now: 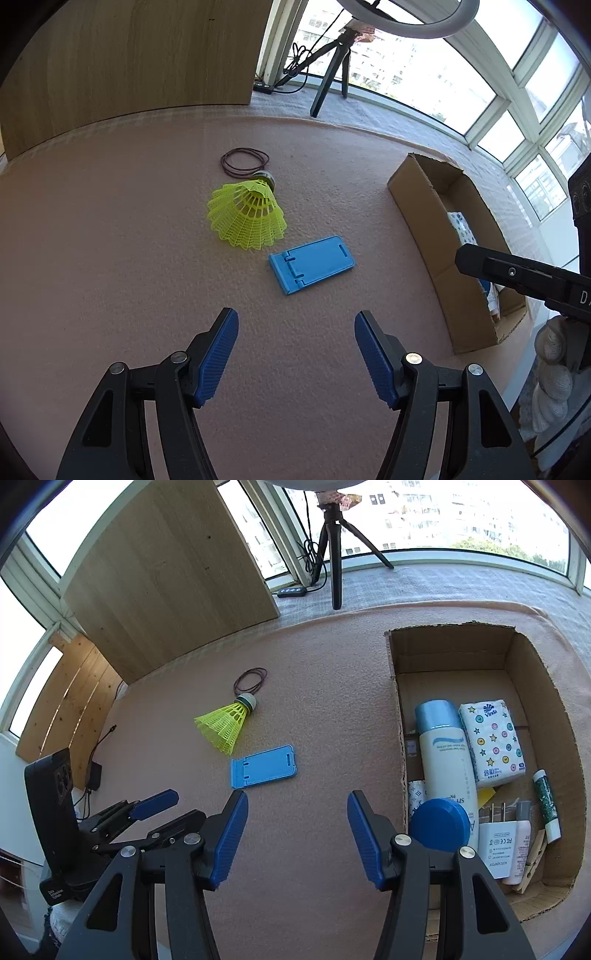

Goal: Organize objects
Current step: 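Withdraw both tools from the box toward the blue phone stand, then grasp the blue phone stand with the right tool beside the left tool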

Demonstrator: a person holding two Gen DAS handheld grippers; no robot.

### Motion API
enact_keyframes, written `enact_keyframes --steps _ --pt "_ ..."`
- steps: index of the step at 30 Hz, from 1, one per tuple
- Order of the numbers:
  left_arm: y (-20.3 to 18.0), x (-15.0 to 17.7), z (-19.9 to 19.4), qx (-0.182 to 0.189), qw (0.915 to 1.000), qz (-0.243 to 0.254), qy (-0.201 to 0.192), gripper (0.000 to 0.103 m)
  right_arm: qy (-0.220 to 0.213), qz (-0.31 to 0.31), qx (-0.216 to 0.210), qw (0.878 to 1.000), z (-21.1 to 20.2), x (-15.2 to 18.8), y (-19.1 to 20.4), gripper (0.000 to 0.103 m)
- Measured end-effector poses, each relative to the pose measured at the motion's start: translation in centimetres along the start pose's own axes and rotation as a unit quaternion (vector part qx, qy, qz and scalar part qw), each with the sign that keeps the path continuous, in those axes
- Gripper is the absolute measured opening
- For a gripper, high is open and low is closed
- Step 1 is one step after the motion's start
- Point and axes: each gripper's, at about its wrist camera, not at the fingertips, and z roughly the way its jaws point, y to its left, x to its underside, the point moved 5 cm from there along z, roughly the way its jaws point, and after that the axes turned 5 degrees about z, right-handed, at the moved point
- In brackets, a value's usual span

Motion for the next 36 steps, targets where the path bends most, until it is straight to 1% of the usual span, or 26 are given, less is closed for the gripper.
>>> enact_keyframes --steps 3,5,10,15,18,20,25,31,35,36 --pt "0.0 -0.2 0.8 0.006 1.0 -0.004 0.004 0.068 0.021 -0.003 -0.005 1.0 2.0 -0.8 0.9 0.052" --pt "0.0 -0.3 1.4 0.01 0.9999 -0.007 0.006 0.068 0.04 -0.002 -0.016 0.999 3.4 -1.1 1.4 0.052" --pt "0.2 -0.5 2.6 0.019 0.9996 -0.014 0.013 0.067 0.076 0.002 -0.018 0.997 6.3 -1.5 2.1 0.052" --pt "0.6 -0.6 3.8 0.026 0.9991 -0.025 0.022 0.057 0.098 0.007 -0.011 0.995 8.4 -2.0 1.9 0.052" --pt "0.6 -0.7 4.4 0.031 0.9987 -0.03 0.026 0.054 0.11 0.009 -0.006 0.994 9.4 -2.2 1.9 0.051" --pt "0.6 -0.8 4.8 0.033 0.9985 -0.033 0.029 0.053 0.116 0.011 -0.003 0.993 9.9 -2.2 1.9 0.05" --pt "0.4 -1.2 5.4 0.033 0.9984 -0.035 0.029 0.048 0.119 0.019 0.013 0.993 10.9 -2.6 1.4 0.043" --pt "0.4 -1.6 6.1 0.03 0.9985 -0.034 0.029 0.04 0.127 0.025 0.012 0.992 11.7 -2.7 1.0 0.036" --pt "0.3 -1.7 6.3 0.029 0.9987 -0.03 0.031 0.035 0.127 0.023 0.011 0.992 11.9 -2.7 1.0 0.03" --pt "0.2 -1.8 6.4 0.029 0.9987 -0.029 0.031 0.034 0.128 0.023 0.009 0.992 11.9 -2.7 1.0 0.027"
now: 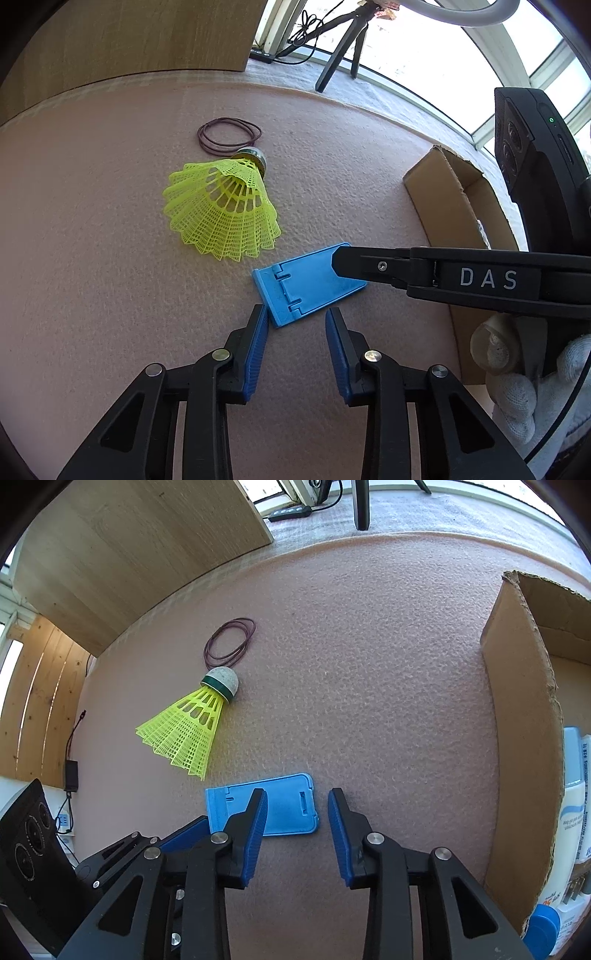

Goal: Organize objects
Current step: 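Grasp the blue phone stand with the right tool beside the left tool, then carry the blue phone stand over the box and lower it inside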

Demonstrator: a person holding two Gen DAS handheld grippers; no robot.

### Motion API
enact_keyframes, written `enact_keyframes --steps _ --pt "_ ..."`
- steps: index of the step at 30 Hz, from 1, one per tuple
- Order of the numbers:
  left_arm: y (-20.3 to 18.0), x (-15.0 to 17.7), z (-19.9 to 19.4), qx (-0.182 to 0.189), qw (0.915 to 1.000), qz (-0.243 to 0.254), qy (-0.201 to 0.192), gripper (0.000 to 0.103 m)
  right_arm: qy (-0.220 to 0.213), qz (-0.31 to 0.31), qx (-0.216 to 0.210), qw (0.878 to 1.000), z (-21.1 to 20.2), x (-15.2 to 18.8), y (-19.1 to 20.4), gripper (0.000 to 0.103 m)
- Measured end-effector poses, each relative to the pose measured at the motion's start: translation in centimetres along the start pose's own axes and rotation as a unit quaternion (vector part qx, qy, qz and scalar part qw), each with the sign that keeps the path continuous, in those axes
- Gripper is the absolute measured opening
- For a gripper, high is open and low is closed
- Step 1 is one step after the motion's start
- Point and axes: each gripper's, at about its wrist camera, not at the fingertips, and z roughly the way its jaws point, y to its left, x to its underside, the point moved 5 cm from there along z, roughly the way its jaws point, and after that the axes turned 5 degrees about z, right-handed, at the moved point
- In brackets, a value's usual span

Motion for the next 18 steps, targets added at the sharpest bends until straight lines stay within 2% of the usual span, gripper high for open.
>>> enact_keyframes --steps 9,18 --pt "-0.5 0.3 -0.9 -0.009 0.9999 0.013 -0.005 0.033 -0.003 -0.006 -0.001 1.0 -0.5 0.6 0.2 0.025" --pt "-3.4 -0.1 -3.5 0.0 0.999 0.034 -0.03 0.033 -0.037 -0.004 -0.016 0.999 -3.9 1.7 -0.1 0.025"
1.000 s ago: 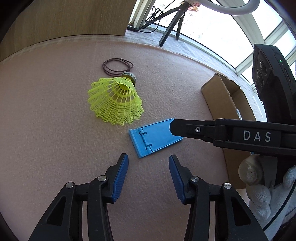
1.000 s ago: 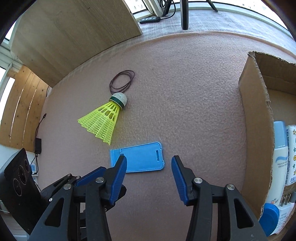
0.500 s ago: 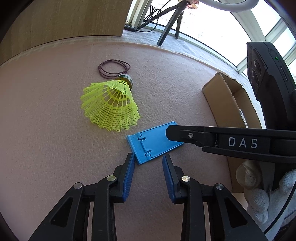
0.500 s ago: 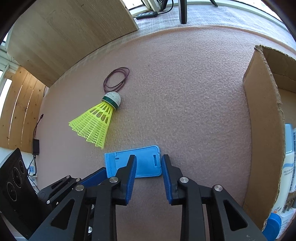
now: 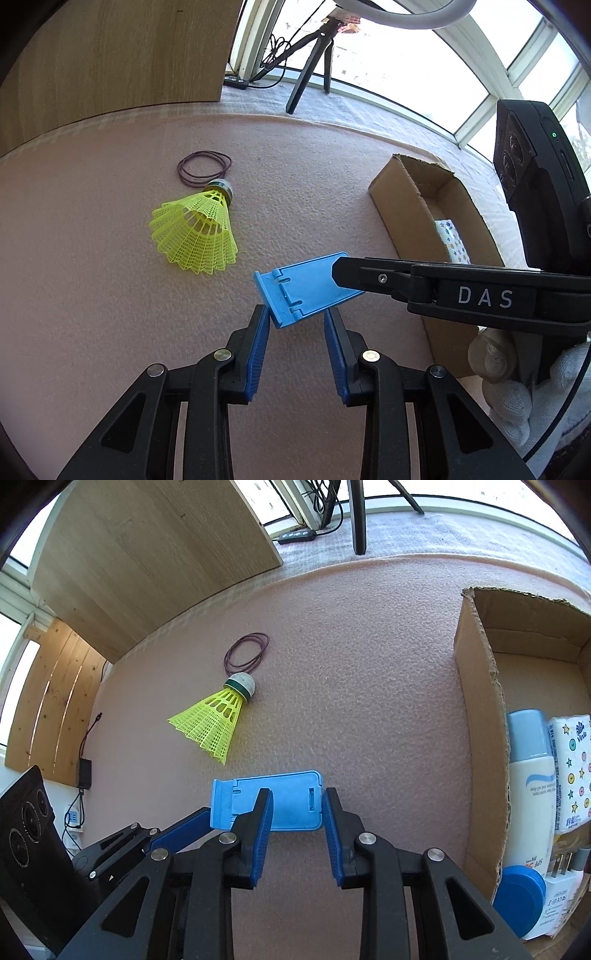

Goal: Organize objects
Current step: 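Carry the blue phone stand over the box and lower it inside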

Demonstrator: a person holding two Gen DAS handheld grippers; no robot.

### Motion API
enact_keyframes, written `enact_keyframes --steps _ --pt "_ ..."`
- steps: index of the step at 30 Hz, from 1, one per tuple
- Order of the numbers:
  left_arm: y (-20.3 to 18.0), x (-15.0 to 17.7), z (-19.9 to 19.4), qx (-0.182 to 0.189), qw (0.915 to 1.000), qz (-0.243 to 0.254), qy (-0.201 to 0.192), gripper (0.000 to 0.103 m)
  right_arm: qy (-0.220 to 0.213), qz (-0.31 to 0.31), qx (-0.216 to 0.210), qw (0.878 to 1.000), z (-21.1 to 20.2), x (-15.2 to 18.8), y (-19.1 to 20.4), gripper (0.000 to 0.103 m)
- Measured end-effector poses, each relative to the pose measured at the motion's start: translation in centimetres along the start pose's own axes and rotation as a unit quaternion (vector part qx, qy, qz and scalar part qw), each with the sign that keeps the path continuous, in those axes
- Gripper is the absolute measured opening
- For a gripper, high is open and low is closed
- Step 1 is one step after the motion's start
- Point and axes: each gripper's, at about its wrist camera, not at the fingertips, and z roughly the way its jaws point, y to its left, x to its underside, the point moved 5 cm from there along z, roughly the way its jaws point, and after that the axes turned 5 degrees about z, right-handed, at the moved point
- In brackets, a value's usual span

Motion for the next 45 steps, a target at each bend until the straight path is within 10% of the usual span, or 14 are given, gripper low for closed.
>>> enact_keyframes --steps 25,45 --pt "-18.1 -1.9 1.6 0.081 0.9883 0.13 -0.005 0.033 -0.094 0.094 0.02 0.991 -12.3 3.0 -13.0 0.025" --pt "-22.8 -1.8 6.3 0.085 0.9831 0.16 0.028 0.033 -0.092 0.125 0.045 0.987 -12.8 3.3 -19.1 0.025"
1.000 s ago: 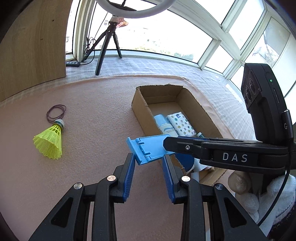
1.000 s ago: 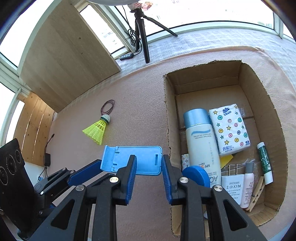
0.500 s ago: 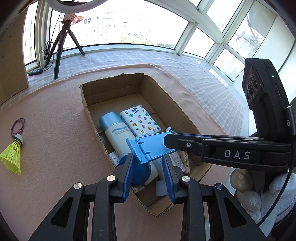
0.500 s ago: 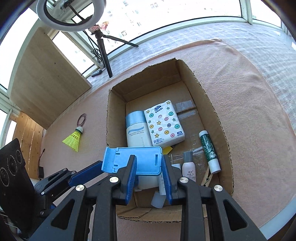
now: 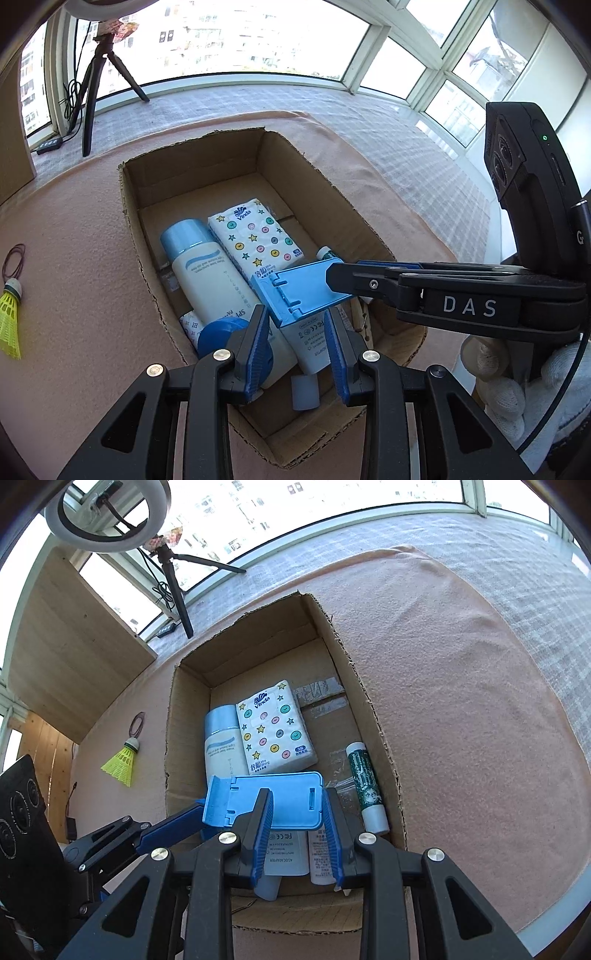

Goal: Organize objects
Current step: 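Carry the blue phone stand over the box and lower it inside, then open both tools to release the phone stand in the box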

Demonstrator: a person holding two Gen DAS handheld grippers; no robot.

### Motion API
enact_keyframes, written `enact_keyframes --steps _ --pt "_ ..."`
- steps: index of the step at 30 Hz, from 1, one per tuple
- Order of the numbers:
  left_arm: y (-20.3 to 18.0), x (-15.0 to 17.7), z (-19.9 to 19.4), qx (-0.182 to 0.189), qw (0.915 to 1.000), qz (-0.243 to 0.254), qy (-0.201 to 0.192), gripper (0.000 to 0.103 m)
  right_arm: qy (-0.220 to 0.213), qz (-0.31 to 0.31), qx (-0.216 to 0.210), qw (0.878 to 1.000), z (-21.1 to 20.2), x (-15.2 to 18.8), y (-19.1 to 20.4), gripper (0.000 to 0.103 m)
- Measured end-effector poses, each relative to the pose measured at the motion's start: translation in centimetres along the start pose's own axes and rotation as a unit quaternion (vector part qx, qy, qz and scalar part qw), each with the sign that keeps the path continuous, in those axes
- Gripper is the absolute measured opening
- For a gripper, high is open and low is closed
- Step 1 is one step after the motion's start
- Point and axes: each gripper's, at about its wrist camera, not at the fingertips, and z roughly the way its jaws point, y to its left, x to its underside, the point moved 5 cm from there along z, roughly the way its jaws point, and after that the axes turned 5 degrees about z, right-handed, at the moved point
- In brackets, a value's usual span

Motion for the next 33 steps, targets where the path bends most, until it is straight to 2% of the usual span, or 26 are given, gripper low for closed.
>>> enact_keyframes --steps 4,6,7,9,12,22,33 --pt "0.0 0.0 0.2 -0.001 1.0 0.001 0.001 0.037 0.004 -0.003 0.001 1.0 0.3 0.0 -0.2 0.025" --pt "-0.1 -0.1 0.2 0.007 1.0 0.003 -0.002 0.052 0.008 -0.008 -0.005 1.0 0.4 0.0 0.0 0.028" --pt "-0.3 -0.3 0.1 0.009 0.9999 0.004 -0.005 0.057 0.01 -0.011 -0.007 1.0 0.4 0.0 0.1 0.029" --pt "-0.6 -0.4 -0.1 -0.001 0.9999 0.012 -0.009 0.067 0.004 -0.016 0.001 1.0 0.2 0.0 0.3 0.047" --pt "-0.7 -0.2 -0.3 -0.002 0.9998 0.018 -0.009 0.068 -0.014 -0.018 0.014 1.0 -0.2 -0.2 0.2 0.051" --pt "0.0 0.2 -1.7 -0.01 0.9997 0.017 -0.011 0.068 -0.013 -0.008 0.01 1.0 -0.3 -0.4 0.3 0.051" --pt "3.6 0.8 -5.8 -0.044 0.9983 -0.001 -0.038 0.068 -0.015 -0.024 -0.006 1.0 -0.1 -0.3 3.7 0.051"
